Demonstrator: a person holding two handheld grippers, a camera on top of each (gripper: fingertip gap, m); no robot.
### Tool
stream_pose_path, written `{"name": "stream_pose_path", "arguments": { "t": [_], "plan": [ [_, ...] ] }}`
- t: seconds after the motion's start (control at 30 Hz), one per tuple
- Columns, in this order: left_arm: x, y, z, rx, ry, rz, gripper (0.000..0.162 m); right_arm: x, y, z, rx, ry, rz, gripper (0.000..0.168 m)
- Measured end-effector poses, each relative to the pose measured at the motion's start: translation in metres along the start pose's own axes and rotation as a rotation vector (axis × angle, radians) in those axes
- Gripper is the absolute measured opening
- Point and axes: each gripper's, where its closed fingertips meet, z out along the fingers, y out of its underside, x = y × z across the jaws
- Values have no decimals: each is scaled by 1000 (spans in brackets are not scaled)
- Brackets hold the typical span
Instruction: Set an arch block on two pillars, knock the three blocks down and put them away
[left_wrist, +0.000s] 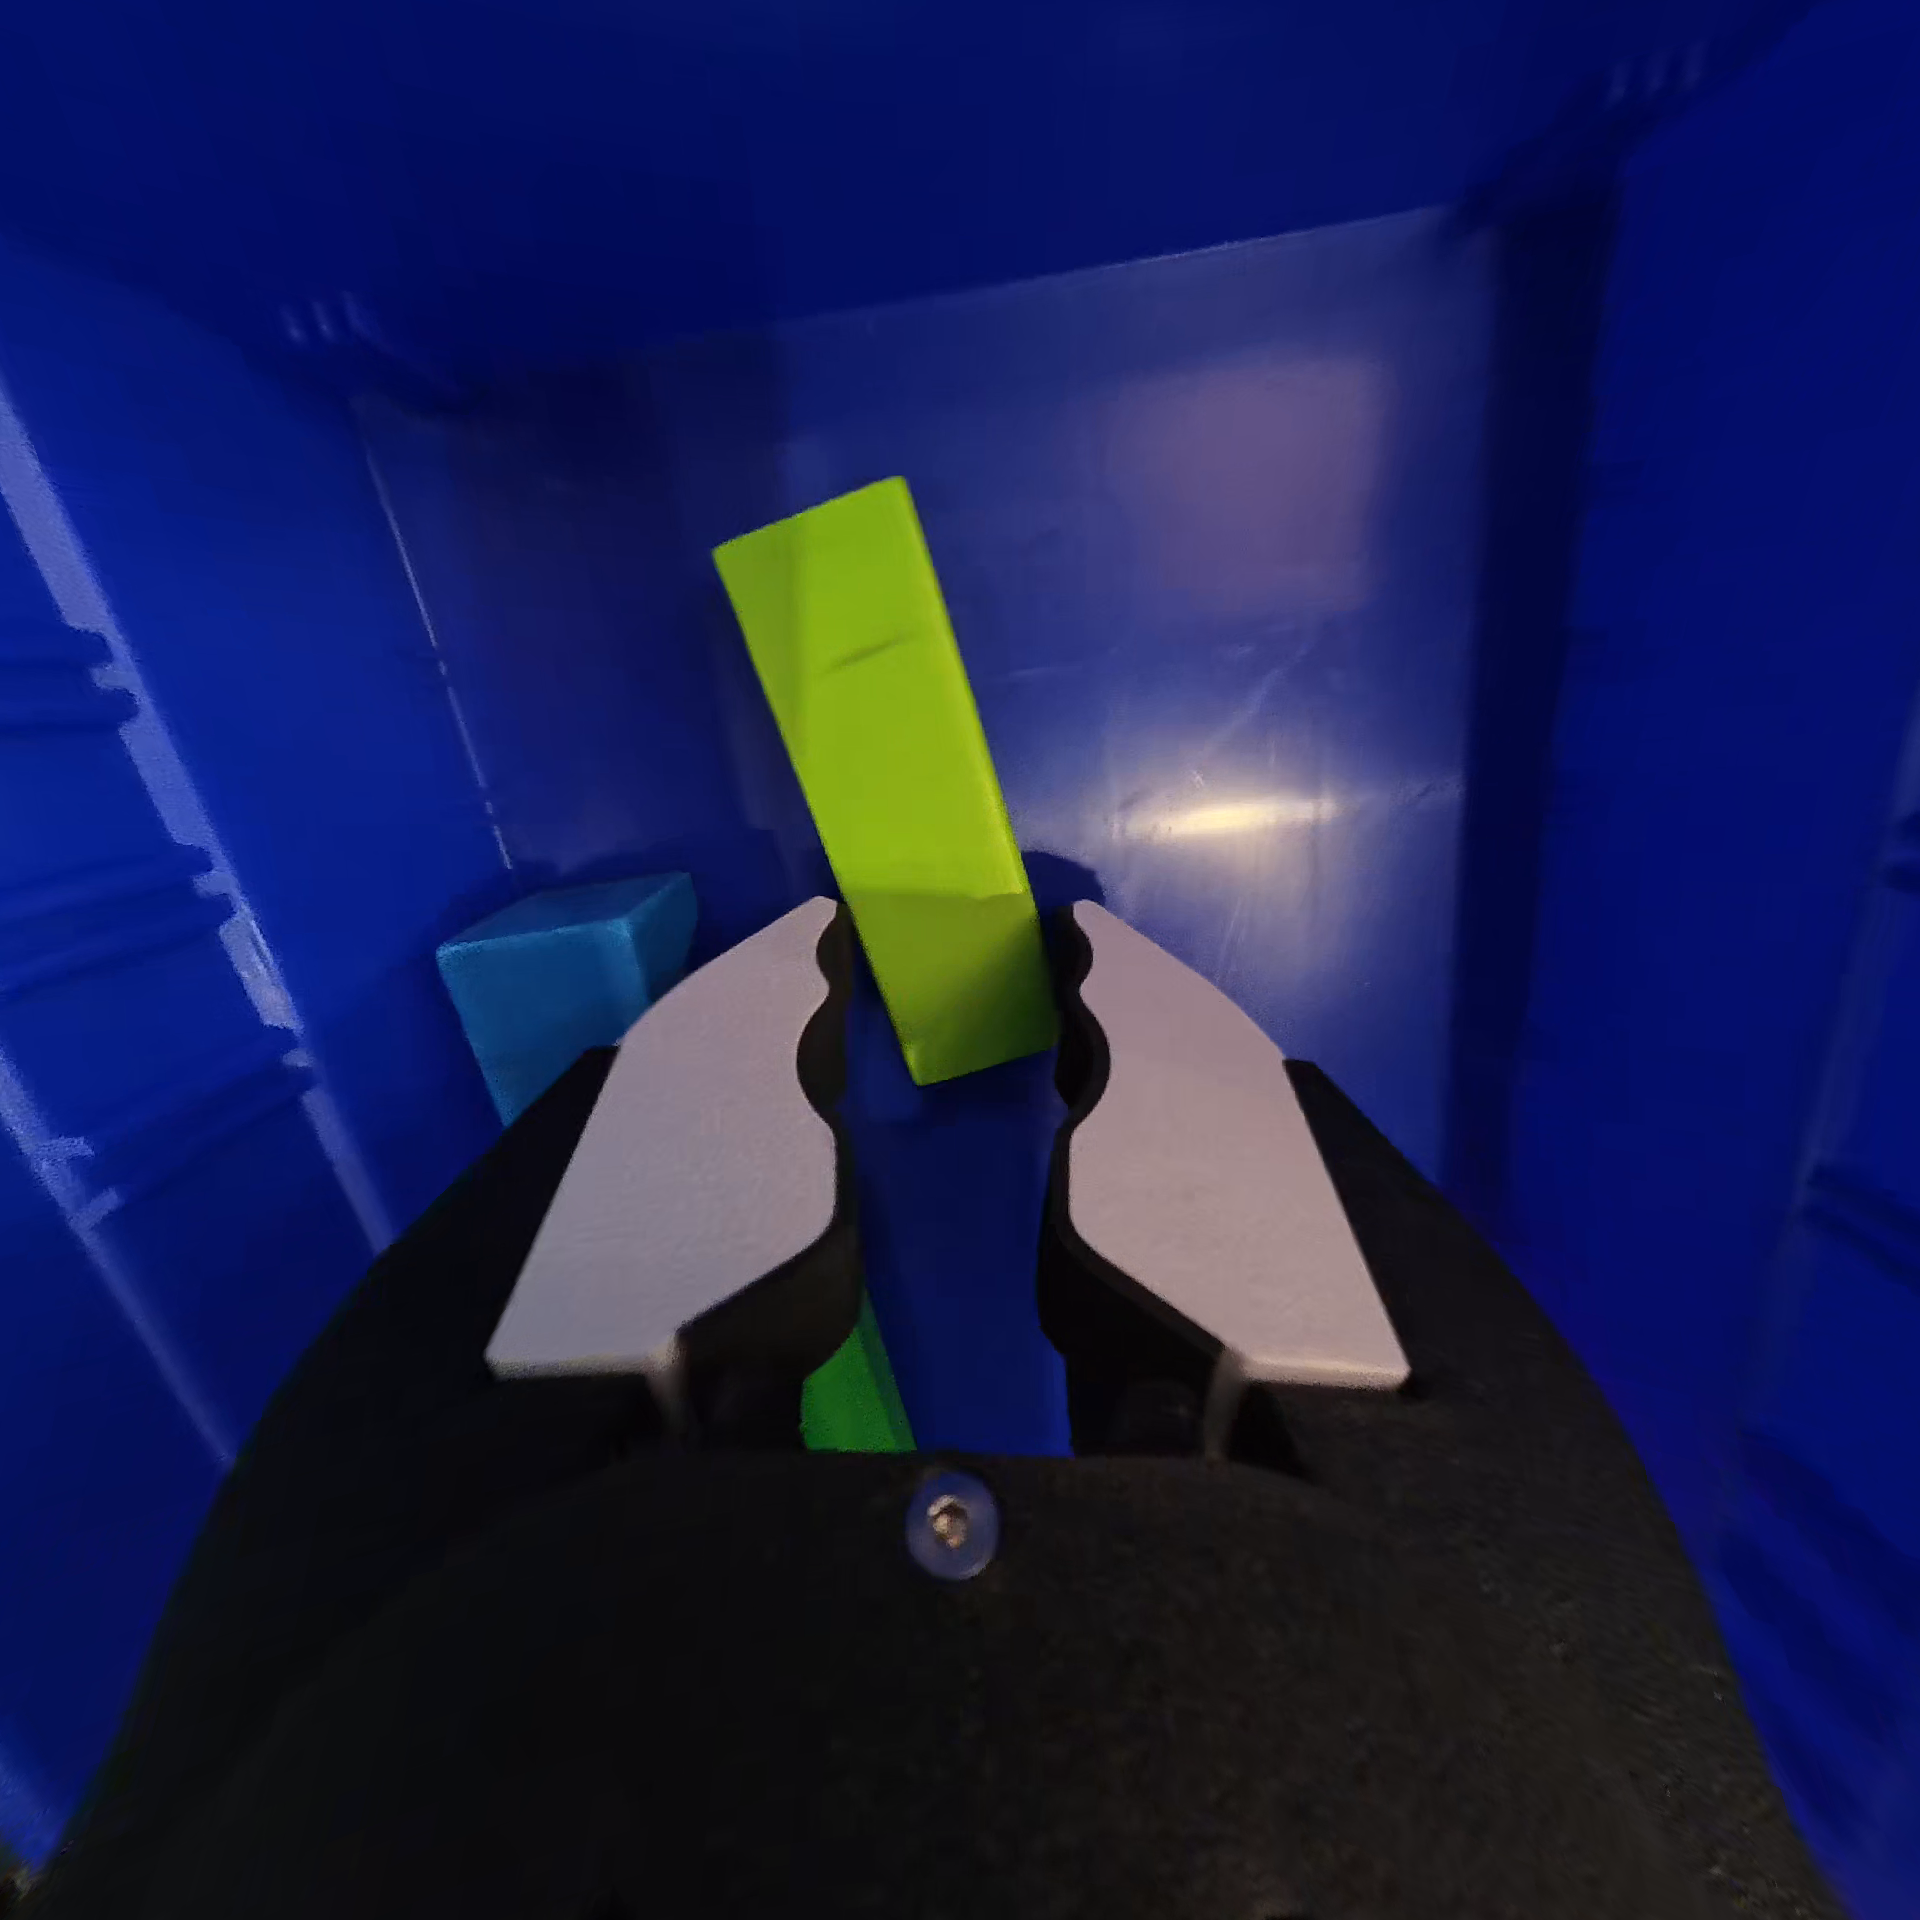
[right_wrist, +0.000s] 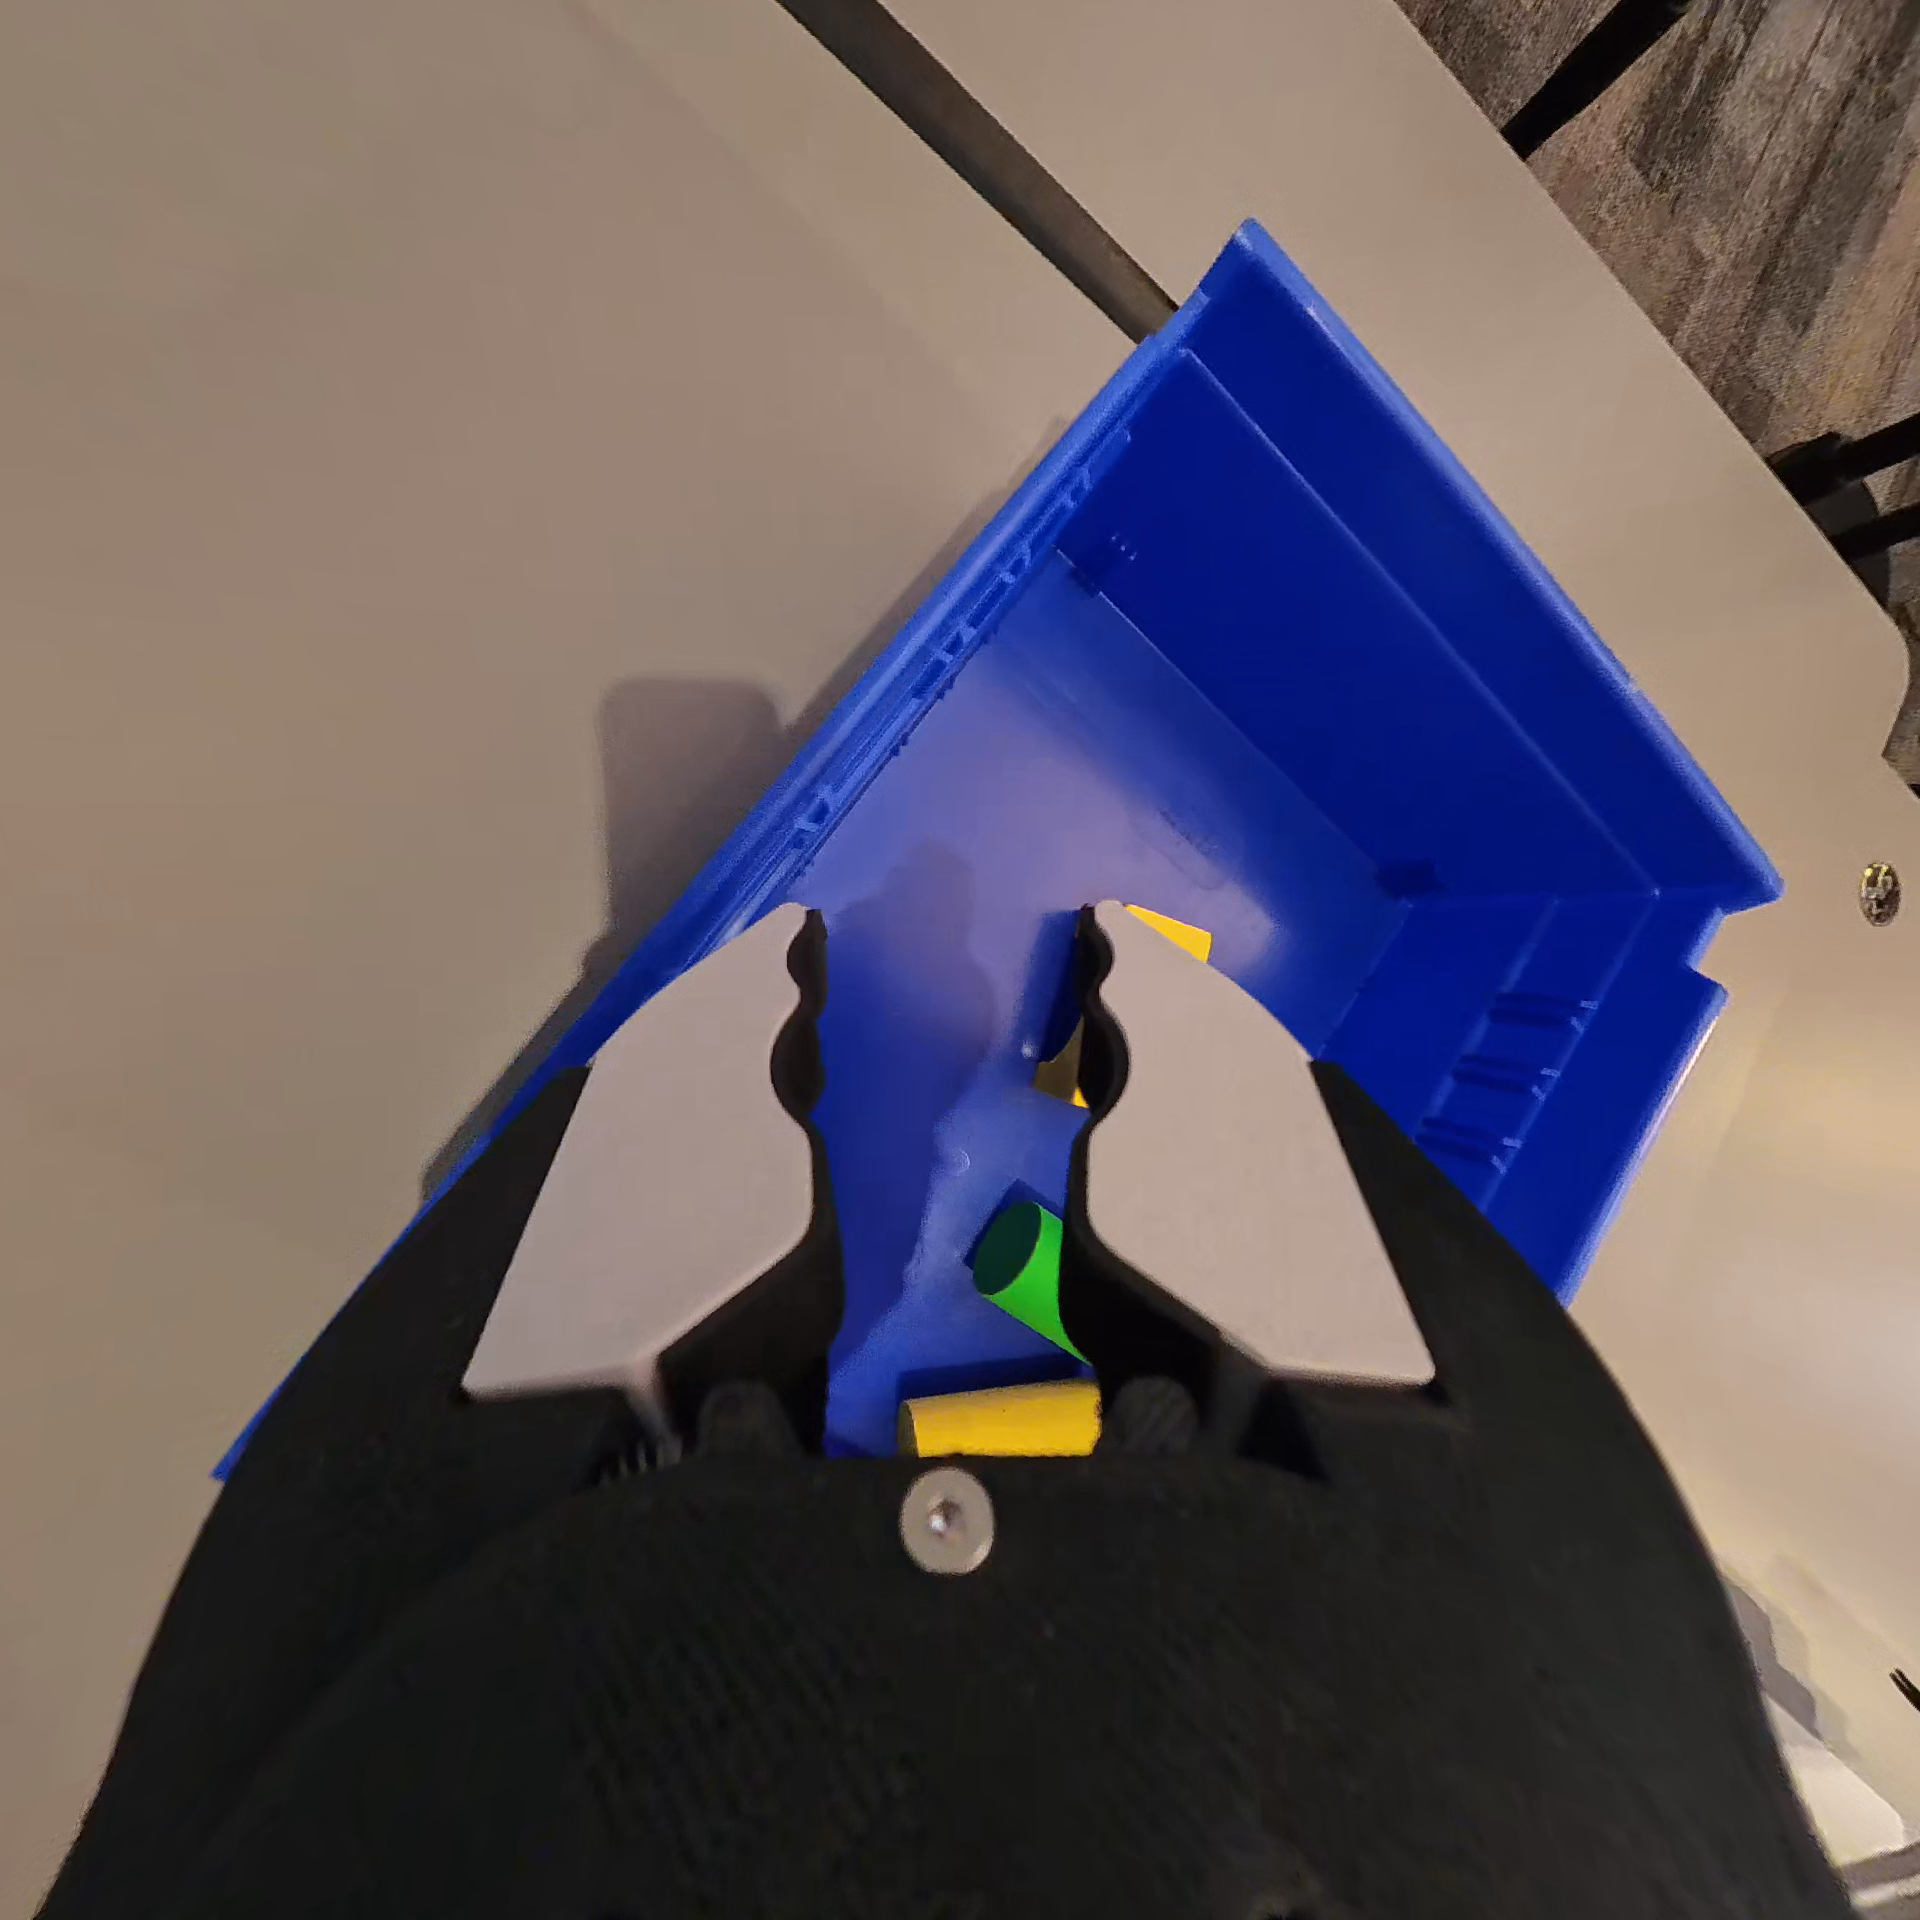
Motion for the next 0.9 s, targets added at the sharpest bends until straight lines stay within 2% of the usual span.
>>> {"name": "stream_pose_path", "arguments": {
  "t": [0.13, 0.23, 0.33, 0.37, 0.43, 0.5, 0.57, 0.63, 0.77, 0.83, 0.9],
  "plan": [
    [-3, -2, -15, 48, 40, 5, 35, -1, -9, -7, 36, 33, 10, 47],
    [5, -8, -51, 149, 111, 22, 34, -11, -31, -22, 139, 58, 16, 47],
    [53, -16, -107, 320, 354, 120, 33, -50, -72, -42, 329, -17, -18, 47],
    [74, -17, -128, 378, 433, 172, 33, -72, -87, -49, 392, -93, -26, 47],
    [102, -17, -165, 498, 458, 292, 33, -125, -114, -64, 517, -307, -53, 47],
    [142, -6, -200, 579, 559, 420, 33, -174, -140, -88, 684, -518, -95, 47],
    [165, 3, -222, 635, 542, 487, 33, -214, -157, -113, 821, -746, -63, 46],
    [186, 11, -240, 713, 509, 575, 33, -246, -165, -127, 836, -995, 18, 46],
    [232, 32, -263, 774, 577, 711, 33, -276, -183, -125, 790, -1299, 350, 46],
    [243, 37, -264, 789, 548, 760, 33, -274, -192, -136, 809, -1512, 556, 46],
    [249, 39, -261, 786, 516, 786, 32, -260, -199, -144, 848, -1653, 734, 44]
  ]
}}
